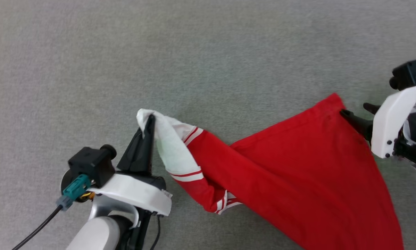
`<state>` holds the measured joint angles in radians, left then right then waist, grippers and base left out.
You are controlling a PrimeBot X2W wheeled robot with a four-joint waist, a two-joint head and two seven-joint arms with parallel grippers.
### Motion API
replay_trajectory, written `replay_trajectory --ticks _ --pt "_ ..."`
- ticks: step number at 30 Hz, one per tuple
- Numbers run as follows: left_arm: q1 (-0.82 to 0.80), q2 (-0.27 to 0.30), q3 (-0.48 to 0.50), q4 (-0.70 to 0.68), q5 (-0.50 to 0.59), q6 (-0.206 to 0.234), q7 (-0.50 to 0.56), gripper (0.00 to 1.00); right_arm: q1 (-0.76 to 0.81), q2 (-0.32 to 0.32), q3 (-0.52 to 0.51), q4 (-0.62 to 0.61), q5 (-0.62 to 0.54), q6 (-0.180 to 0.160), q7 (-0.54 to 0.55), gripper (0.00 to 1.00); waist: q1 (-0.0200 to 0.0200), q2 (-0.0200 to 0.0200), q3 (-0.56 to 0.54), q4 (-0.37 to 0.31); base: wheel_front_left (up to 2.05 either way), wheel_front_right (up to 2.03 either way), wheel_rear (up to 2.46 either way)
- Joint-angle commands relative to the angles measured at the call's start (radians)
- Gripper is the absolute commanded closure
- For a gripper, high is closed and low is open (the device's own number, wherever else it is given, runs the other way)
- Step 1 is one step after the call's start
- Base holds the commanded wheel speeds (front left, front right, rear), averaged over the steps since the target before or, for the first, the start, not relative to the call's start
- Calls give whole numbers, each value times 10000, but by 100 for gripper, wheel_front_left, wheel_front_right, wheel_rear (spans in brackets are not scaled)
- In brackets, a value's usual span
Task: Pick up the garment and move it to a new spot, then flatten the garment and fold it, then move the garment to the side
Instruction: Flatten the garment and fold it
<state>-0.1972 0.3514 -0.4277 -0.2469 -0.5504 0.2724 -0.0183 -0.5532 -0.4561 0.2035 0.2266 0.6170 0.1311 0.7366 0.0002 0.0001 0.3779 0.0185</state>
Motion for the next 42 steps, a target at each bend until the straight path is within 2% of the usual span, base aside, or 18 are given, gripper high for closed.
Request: replay_trajectory --ticks 1,6,11,12,13,14,16,17,21,25,29,36,42 --pt "-327 -144 -99 162 -6 -138 -129 100 -426 -83 293 326 79 -7 124 0 -2 -1 420 438 0 0 0" --pt "-559 -313 -212 393 1 -259 -294 100 -847 -99 855 1099 290 -6 353 0 -2 -1 642 644 0 0 0" --pt "-609 -352 -261 582 -43 -333 -407 100 -725 -87 1795 1994 748 -6 1047 0 -2 -1 747 739 0 0 0" --pt "-614 -358 -261 608 -56 -341 -421 100 -715 -98 1924 2083 846 -6 1118 50 -2 -1 749 743 0 0 0" --pt "-608 -358 -255 644 -56 -350 -447 100 -733 -109 2049 2133 923 -6 1099 82 -2 -1 737 741 0 0 0" --pt "-590 -351 -246 686 -60 -350 -458 100 -751 -122 2157 2187 999 -6 1073 100 -2 -1 701 733 0 0 0" --pt "-550 -324 -226 754 -112 -360 -463 100 -879 -184 2294 2142 1081 -4 886 100 -2 -1 601 704 0 0 0" --pt "-458 -203 -168 863 -109 -372 -456 100 -1163 -307 2290 1981 1054 -4 274 100 -2 -1 334 598 0 0 0" --pt "-415 -34 7 956 -193 -300 -432 100 -1288 -380 2181 1718 801 -6 -583 100 -2 -1 -130 353 0 0 0" --pt "-497 140 281 1136 -357 -318 -387 100 -1099 -169 1861 1519 406 -6 -1475 100 -2 -1 -637 -2 0 0 0" --pt "-990 325 537 1494 -553 -531 -312 100 -1004 154 1383 1417 -80 -6 -2272 100 -2 -1 -1062 -353 0 0 0" --pt "-2896 249 977 2769 -1055 -1164 -256 100 -1594 684 762 1470 -776 -6 -3412 100 -2 -1 -1528 -766 0 0 0" --pt "-5227 272 1163 4401 -1031 -1530 -71 100 -2816 1029 349 1608 -1161 -7 -4068 100 -2 -1 -1446 -922 0 0 0"
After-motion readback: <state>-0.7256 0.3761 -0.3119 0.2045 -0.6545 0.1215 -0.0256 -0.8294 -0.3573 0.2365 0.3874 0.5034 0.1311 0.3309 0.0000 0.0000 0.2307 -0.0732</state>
